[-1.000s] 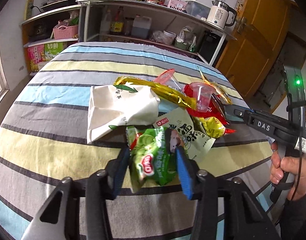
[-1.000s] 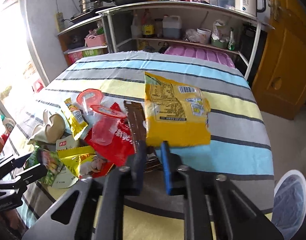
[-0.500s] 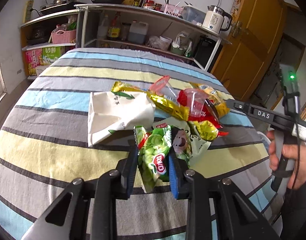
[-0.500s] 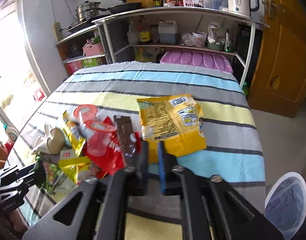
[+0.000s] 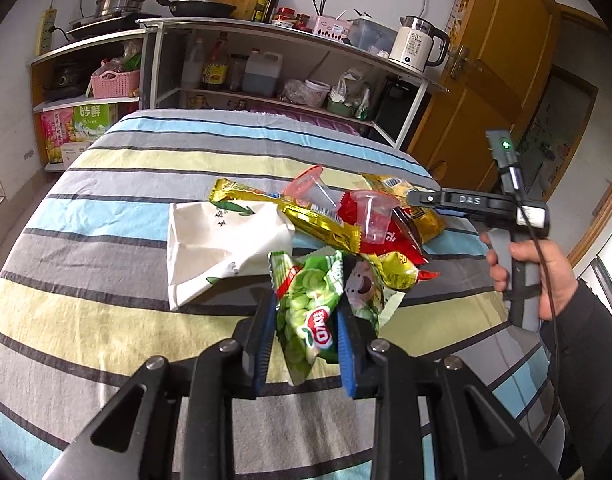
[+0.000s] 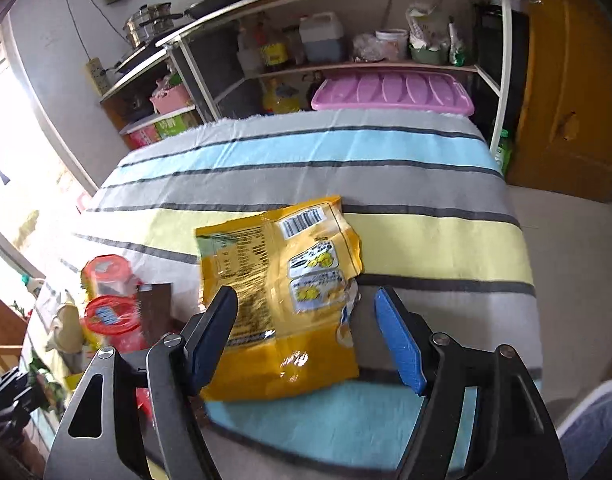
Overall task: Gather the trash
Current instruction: 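Grasp the green snack bag with the left tool while the right tool grasps the yellow bag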
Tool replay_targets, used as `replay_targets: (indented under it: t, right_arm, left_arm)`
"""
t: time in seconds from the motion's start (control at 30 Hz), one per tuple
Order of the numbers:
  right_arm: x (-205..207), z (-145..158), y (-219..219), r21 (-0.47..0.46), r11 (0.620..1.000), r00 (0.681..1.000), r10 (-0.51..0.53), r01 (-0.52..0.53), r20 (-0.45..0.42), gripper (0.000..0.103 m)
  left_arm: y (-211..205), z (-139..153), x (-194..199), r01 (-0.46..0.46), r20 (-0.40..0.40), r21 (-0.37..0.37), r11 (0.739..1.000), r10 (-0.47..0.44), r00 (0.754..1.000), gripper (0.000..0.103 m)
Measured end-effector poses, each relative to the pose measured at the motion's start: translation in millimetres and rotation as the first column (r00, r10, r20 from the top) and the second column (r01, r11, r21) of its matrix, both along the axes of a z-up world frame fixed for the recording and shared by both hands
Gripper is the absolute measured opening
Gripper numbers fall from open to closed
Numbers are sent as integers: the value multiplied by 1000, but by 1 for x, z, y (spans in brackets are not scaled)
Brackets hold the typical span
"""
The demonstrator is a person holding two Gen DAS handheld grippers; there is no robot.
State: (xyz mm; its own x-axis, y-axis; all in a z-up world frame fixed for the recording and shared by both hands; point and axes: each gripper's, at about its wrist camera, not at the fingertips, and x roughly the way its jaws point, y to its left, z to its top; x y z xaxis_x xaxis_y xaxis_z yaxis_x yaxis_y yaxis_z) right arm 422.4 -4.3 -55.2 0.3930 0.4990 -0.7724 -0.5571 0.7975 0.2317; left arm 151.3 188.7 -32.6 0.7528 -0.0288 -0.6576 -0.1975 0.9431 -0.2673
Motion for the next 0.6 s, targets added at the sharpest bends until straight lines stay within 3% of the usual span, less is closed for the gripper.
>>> replay_targets:
  t: [0.17,0.2,0.23,0.33,0.47,0.6]
  right_arm:
    - [7,-3,10,-37,999,1000,-1,1,21,69]
    - [5,-3,13,-67,998,999,-2,4,36,64]
    - [2,-4,17,-91,996,999,4,0,53,47]
    - [-5,-5,19,-109,994,997,4,3,71,32]
    - [-10,-4,12,-74,997,999,-3,6,49,18]
    - [-20,2,3,-48,999,998,-23,25,51,14]
  left_arm:
    - [1,-1,2,-3,-5,1,1000,3,1000,29]
    - [1,-1,2,-3,-5,2,1000,3,1000,29]
    - [1,-1,2,-3,-5,1,1000,3,1000,29]
    - [0,-2,2,-1,-6,2,1000,1,1000,29]
    - [0,-1,0,-2,-5,4,1000,2,1000,29]
    - [0,3,-3,-7,6,10,1000,7,1000,29]
